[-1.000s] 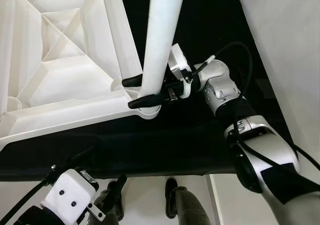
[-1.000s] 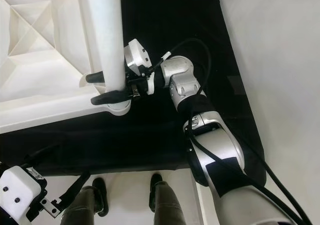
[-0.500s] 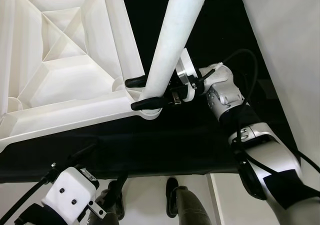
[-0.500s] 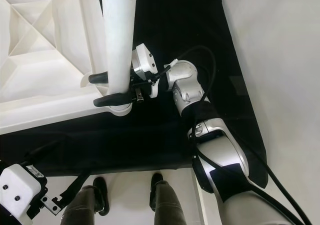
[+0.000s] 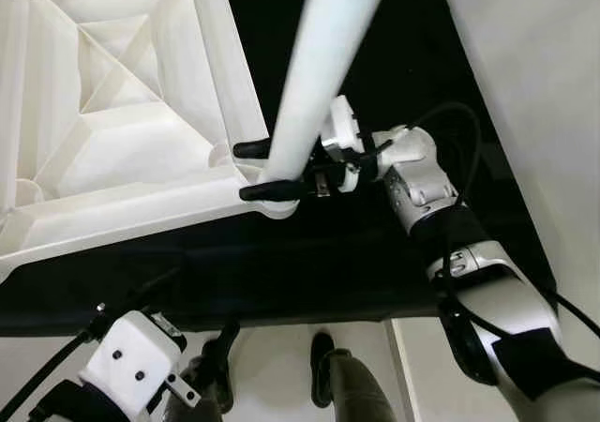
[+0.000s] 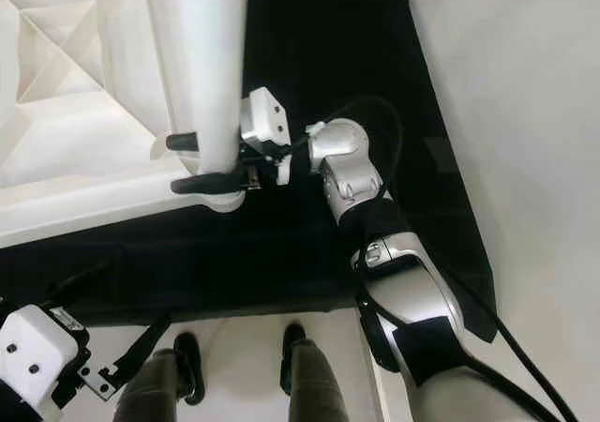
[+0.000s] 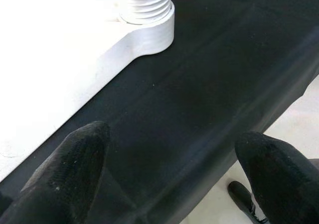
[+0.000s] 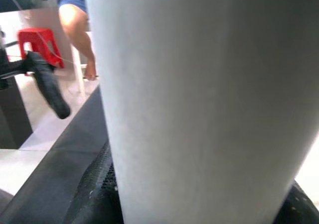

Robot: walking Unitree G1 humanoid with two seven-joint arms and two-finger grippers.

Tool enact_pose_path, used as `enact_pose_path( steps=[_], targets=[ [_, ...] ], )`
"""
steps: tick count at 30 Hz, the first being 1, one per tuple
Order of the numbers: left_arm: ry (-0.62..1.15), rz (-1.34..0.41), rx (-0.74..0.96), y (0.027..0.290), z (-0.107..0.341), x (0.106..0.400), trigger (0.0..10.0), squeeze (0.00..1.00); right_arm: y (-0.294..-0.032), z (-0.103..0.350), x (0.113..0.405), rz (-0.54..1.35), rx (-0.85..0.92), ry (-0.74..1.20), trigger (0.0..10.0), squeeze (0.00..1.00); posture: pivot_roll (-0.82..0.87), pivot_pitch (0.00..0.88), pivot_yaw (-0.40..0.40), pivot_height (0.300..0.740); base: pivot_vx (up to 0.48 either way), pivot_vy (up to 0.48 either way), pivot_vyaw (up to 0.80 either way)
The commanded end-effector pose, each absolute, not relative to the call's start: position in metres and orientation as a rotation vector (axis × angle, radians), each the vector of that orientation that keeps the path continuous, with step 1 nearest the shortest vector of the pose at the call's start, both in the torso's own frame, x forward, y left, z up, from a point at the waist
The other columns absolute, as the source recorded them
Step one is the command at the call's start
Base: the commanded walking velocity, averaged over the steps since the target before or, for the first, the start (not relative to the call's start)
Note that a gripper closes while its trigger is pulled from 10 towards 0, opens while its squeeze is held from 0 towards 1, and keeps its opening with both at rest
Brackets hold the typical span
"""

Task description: Building children table

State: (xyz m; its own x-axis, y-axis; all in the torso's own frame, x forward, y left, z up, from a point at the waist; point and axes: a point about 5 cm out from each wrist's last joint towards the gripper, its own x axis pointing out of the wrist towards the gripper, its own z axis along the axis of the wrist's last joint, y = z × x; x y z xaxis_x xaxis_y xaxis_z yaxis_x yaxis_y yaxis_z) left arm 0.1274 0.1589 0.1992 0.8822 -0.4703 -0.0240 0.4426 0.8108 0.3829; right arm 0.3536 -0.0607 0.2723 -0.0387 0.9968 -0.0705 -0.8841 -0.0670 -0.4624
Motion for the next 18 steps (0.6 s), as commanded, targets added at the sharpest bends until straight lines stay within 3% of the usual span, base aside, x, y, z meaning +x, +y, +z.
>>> enact_pose_path(
  steps=[1,9,18],
  targets=[
    [-0.053,-0.5,0.375,0.156,0.197,0.125,10.0,0.0,-0.078,0.232,0.362,1.476,-0.41,-0.1,10.0,0.0,0.0,0.461,-0.097,0.74,0.0,0.0,0.0],
    [-0.057,-0.501,0.371,0.156,0.195,0.128,10.0,0.0,-0.098,0.231,0.366,1.176,-0.348,-0.04,10.0,0.0,-0.02,0.451,-0.104,0.74,0.0,0.0,0.0],
    [-0.058,-0.499,0.375,0.157,0.194,0.129,10.0,0.0,-0.097,0.218,0.352,0.963,-0.267,-0.037,10.0,0.0,-0.03,0.445,-0.106,0.74,0.0,0.0,0.0]
  ],
)
